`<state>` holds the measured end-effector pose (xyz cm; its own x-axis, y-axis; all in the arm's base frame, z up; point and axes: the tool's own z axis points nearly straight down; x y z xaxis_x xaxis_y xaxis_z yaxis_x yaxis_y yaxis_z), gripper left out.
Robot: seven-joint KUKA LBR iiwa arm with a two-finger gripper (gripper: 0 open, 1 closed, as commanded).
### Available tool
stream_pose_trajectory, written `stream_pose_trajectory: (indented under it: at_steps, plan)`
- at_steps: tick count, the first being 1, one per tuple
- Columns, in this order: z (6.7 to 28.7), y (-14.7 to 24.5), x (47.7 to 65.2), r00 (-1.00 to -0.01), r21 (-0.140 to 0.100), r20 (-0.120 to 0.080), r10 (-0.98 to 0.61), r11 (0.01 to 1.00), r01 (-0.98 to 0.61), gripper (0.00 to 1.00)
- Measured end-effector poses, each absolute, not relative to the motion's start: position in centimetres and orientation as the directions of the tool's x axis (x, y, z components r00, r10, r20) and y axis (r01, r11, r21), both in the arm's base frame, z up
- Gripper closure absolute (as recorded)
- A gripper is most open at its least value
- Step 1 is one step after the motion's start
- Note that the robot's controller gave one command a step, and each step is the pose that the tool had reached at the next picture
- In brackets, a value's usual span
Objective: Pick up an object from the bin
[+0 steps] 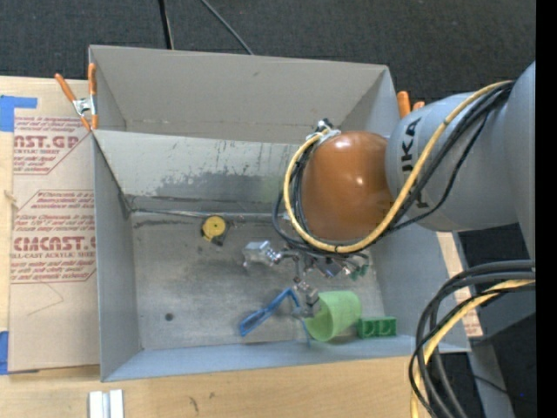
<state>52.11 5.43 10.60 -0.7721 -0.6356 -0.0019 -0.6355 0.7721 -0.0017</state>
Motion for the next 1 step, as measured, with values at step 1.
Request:
stream_pose_trajectory:
  at_steps: [1]
  plan:
    - [6.86,4.98,53.42,-0.669,0.001,0.000,-0.743,0.669,-0.743,0.00]
